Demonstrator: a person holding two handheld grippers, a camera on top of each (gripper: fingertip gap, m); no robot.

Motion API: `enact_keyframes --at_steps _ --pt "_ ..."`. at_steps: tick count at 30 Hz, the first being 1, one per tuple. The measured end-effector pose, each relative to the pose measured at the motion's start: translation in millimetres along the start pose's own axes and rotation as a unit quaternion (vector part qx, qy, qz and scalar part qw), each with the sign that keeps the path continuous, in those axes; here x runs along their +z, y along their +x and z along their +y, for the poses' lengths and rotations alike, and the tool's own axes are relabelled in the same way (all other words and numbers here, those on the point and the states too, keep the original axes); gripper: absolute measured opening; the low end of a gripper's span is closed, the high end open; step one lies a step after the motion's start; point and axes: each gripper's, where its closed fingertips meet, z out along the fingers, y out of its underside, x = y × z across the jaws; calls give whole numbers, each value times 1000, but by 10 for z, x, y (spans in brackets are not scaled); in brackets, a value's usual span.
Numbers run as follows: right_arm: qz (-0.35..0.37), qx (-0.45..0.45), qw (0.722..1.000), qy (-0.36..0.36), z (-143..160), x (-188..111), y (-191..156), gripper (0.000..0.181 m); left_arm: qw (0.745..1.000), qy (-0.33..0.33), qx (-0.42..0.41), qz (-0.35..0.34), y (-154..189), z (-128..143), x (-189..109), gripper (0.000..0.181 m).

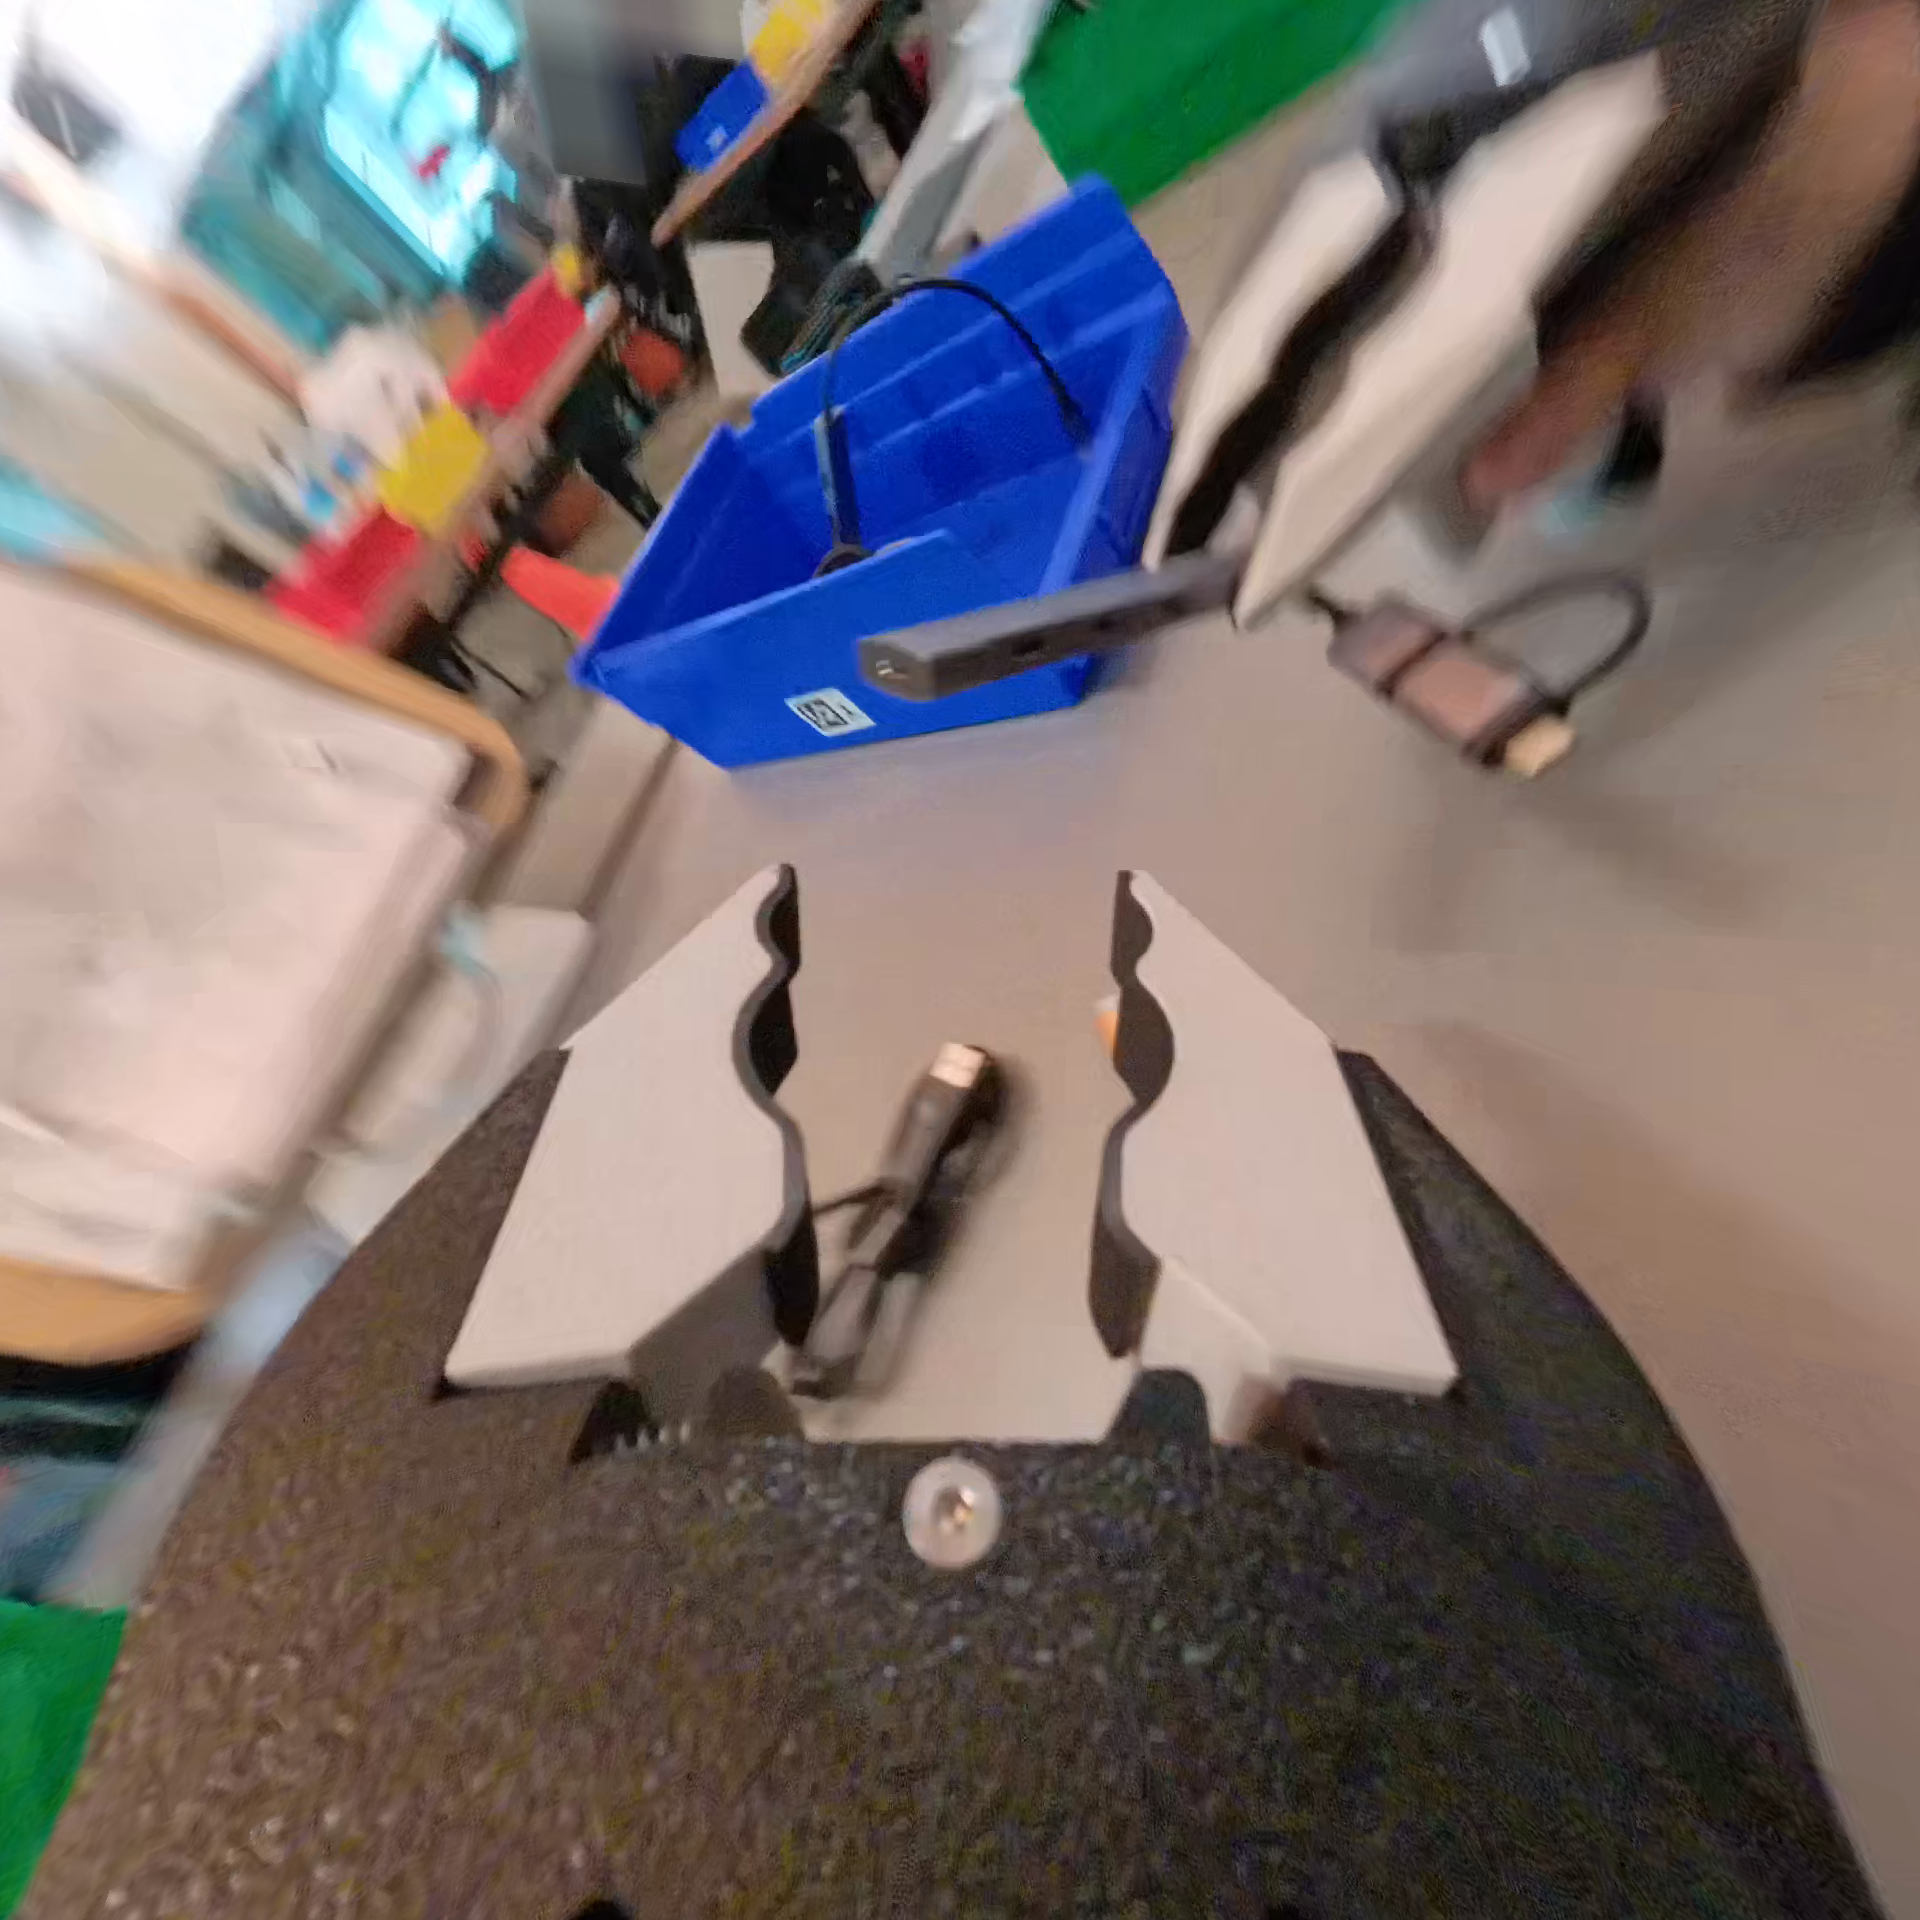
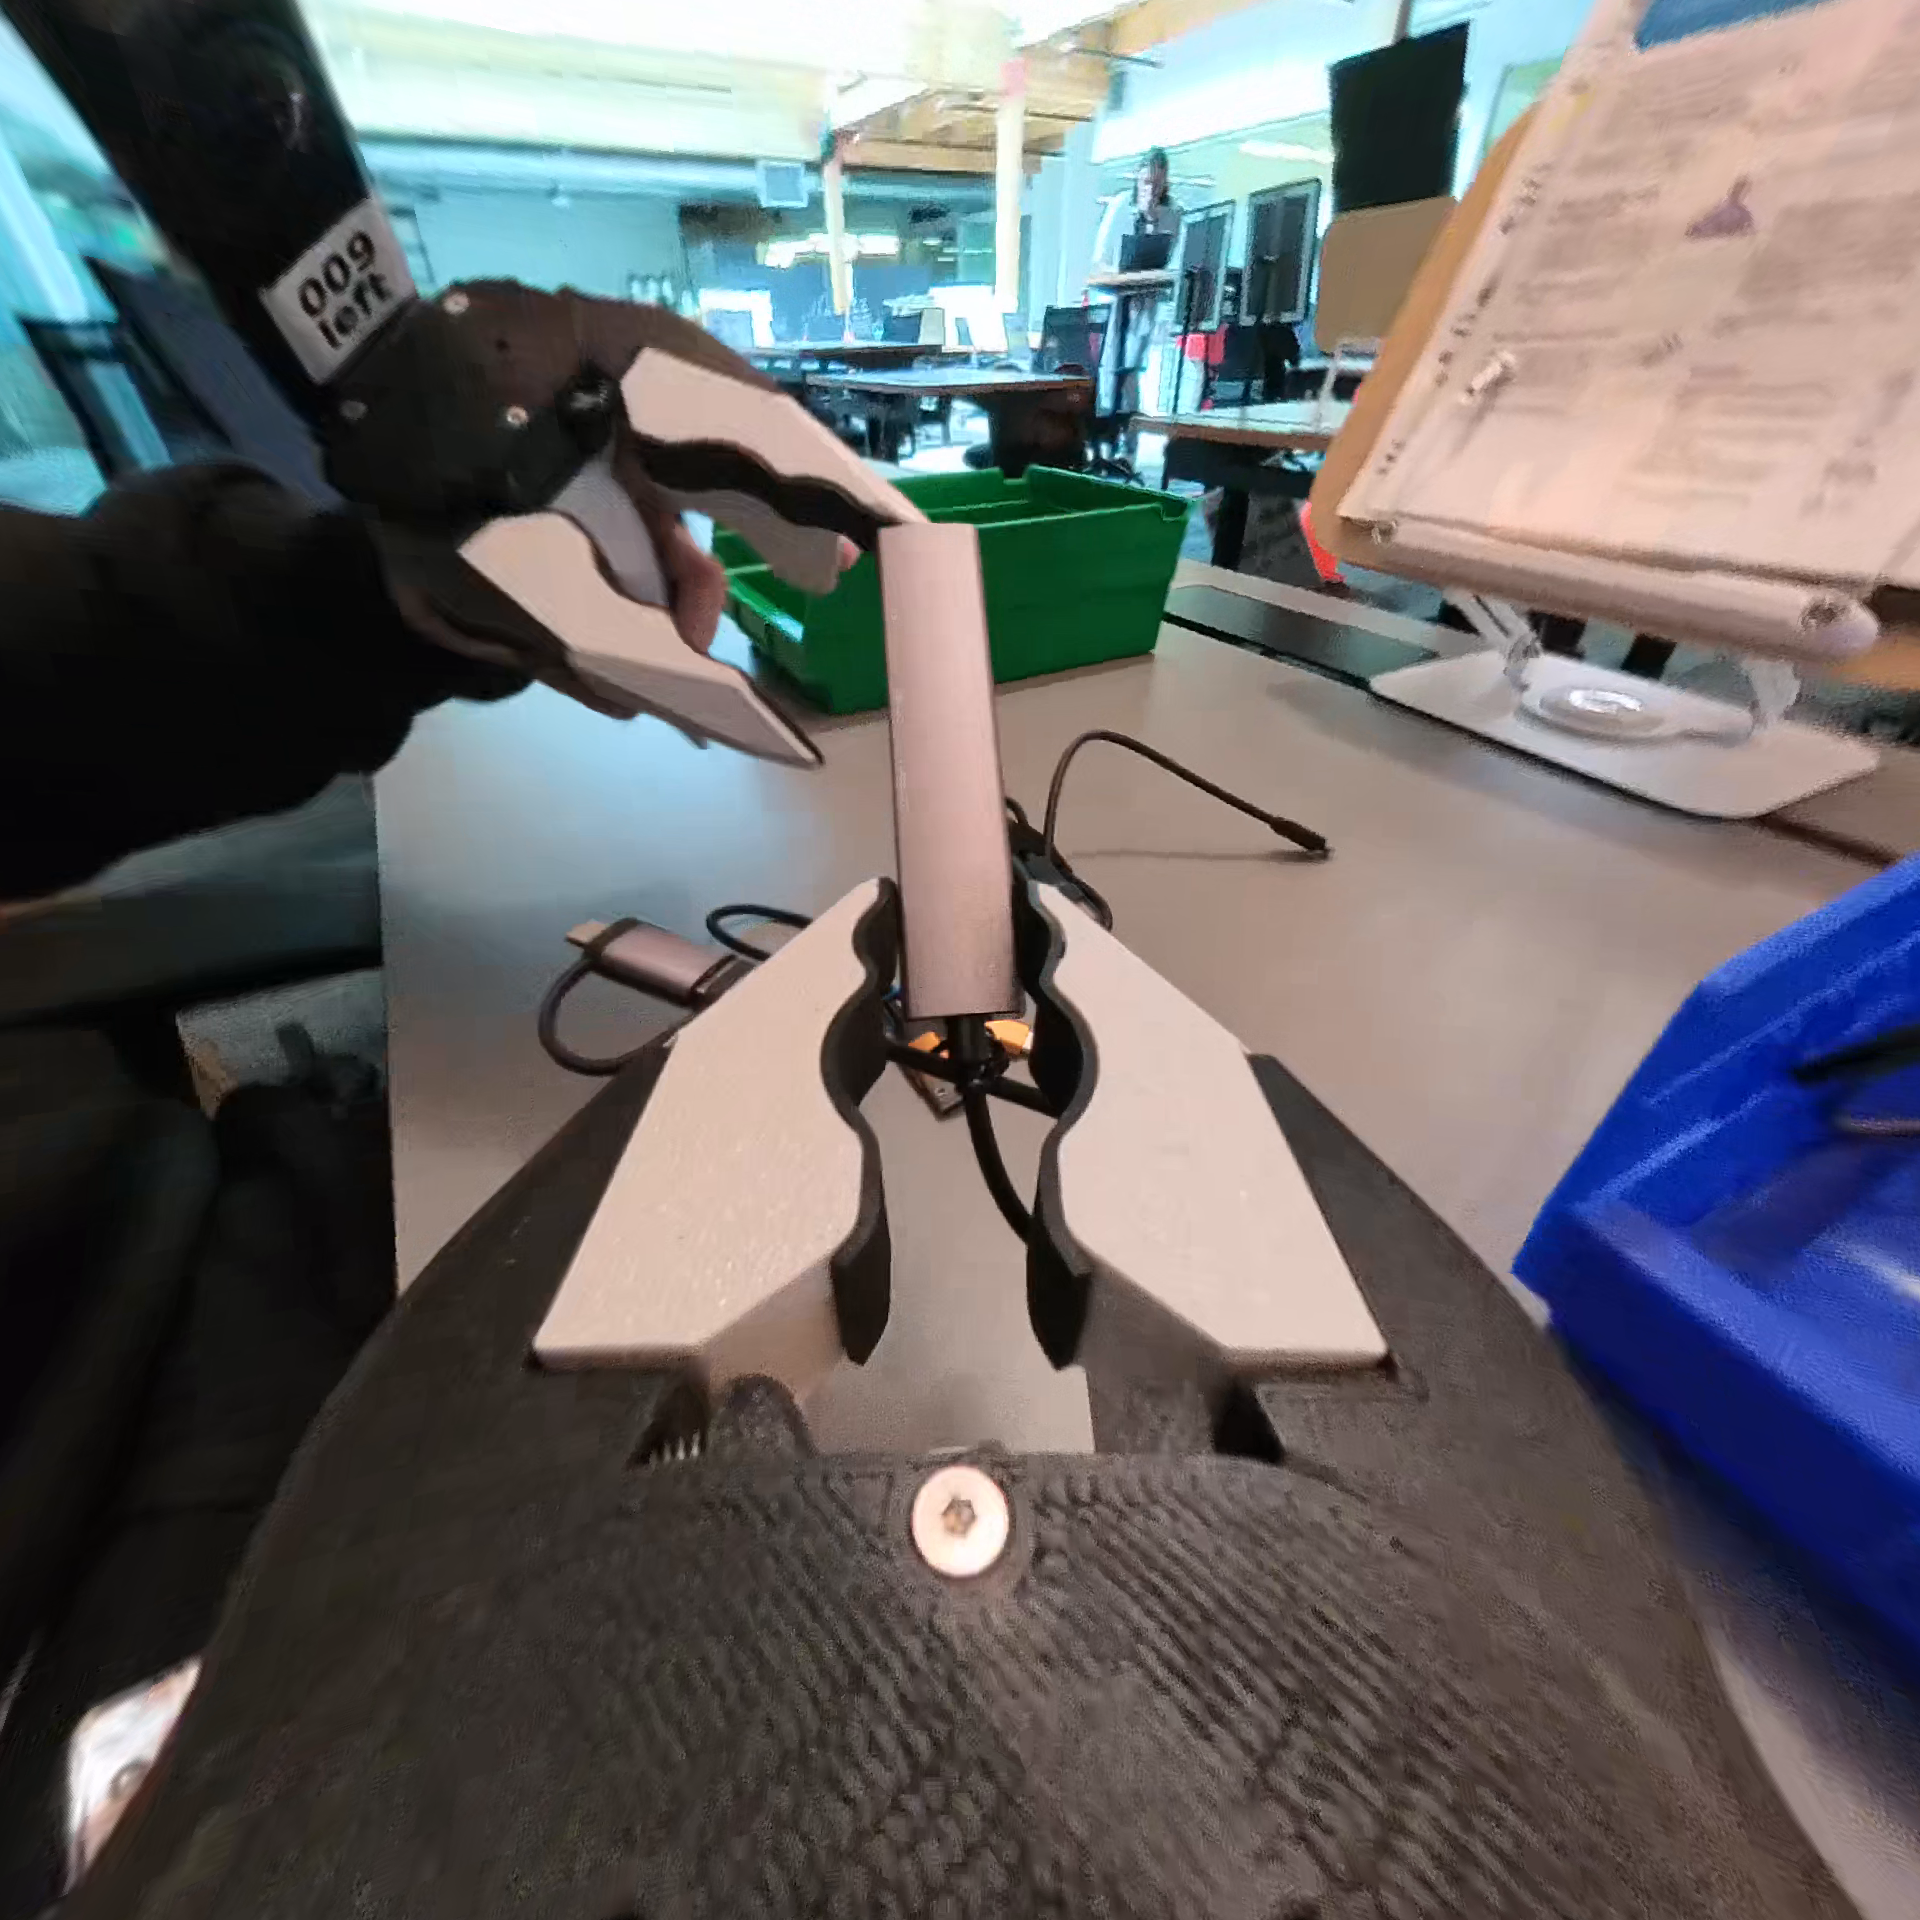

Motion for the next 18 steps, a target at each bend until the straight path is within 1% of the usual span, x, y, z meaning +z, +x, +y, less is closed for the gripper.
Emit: enact_keyframes --at_steps 1,2,4,5,7,9,11,12,14,18 --pt "9 8 1000 1 16 5 42 21 996 11 -87 5 -30 -17 -32 62" --pt "21 13 1000 1 32 9 83 21 987 25 -159 10 -52 -34 -67 62" --pt "40 20 999 2 45 14 150 21 965 11 -263 6 -86 65 -116 59" --pt "55 22 998 2 51 12 196 21 957 -9 -289 1 -83 167 -130 57" --pt "63 31 997 -13 103 20 228 21 952 -38 -302 -22 -80 346 -145 54" --pt "62 23 997 -24 130 35 207 21 952 -7 -303 -38 -87 296 -129 51" --pt "51 10 998 -26 109 65 138 21 939 25 -341 -19 -31 162 -64 50" --pt "53 0 998 -24 82 79 117 22 928 41 -371 3 13 79 -17 49" --pt "59 -30 997 -28 48 114 70 21 893 69 -444 44 92 -65 89 46" --pt "70 -110 991 -37 42 203 -35 20 805 113 -565 142 268 -306 306 42"
